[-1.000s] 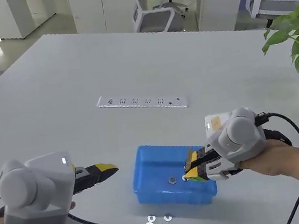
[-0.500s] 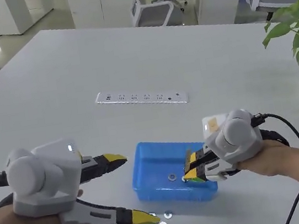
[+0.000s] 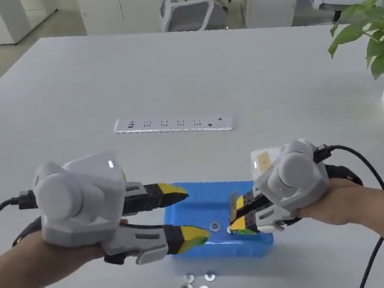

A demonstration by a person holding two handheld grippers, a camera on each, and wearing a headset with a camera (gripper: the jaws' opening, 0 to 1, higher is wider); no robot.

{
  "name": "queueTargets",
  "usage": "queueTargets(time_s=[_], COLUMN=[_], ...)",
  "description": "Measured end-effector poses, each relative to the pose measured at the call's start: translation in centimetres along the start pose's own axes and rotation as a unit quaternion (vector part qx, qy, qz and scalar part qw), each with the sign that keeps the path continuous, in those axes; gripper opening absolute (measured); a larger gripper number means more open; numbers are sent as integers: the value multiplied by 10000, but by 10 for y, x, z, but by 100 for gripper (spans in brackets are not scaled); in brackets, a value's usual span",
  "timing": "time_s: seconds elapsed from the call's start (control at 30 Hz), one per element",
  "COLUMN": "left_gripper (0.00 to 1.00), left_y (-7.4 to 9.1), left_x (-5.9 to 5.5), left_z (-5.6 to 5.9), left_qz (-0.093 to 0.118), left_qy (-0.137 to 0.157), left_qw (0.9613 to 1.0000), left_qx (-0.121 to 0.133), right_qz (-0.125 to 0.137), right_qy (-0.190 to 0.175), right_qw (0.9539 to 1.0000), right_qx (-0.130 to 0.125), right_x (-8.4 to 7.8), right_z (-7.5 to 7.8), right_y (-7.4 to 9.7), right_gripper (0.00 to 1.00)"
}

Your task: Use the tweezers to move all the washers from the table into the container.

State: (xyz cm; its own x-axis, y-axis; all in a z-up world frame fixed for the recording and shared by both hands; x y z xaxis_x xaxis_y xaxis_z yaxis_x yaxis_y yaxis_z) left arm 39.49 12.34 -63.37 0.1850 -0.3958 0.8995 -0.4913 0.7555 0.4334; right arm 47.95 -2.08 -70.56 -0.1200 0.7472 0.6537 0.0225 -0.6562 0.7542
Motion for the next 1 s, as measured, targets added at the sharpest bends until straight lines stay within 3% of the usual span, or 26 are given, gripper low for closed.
queueTargets(time_s=[0.47, 1.0], left_gripper=[23, 14], left_y=[-29, -50], left_x=[1, 5], left_z=[-16, -19], left_qz=[-69, -144], left_qy=[-395, -648], left_qw=[9990, 9968], left_qx=[-219, -440], right_qz=[6, -1], right_qy=[109, 241], right_qw=[9999, 9997], right_qx=[22, 66], right_x=[2, 3], right_z=[-1, -1], right_y=[-1, 0], right_gripper=[9, 9])
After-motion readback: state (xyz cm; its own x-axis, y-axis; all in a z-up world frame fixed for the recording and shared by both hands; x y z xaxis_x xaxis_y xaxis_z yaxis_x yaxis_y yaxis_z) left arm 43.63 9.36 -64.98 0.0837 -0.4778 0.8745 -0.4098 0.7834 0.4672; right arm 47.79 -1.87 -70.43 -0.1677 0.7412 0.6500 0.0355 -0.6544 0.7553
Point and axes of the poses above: the centre of the closed fingertips' face, and the gripper's own axes: y roughly backward along the fingers, z roughly to its right, x roughly out of its top, the point moved 9 cm from there along y, roughly backward along the fingers, and after that the axes turned 3 degrees about -y, right-handed, at the moved point
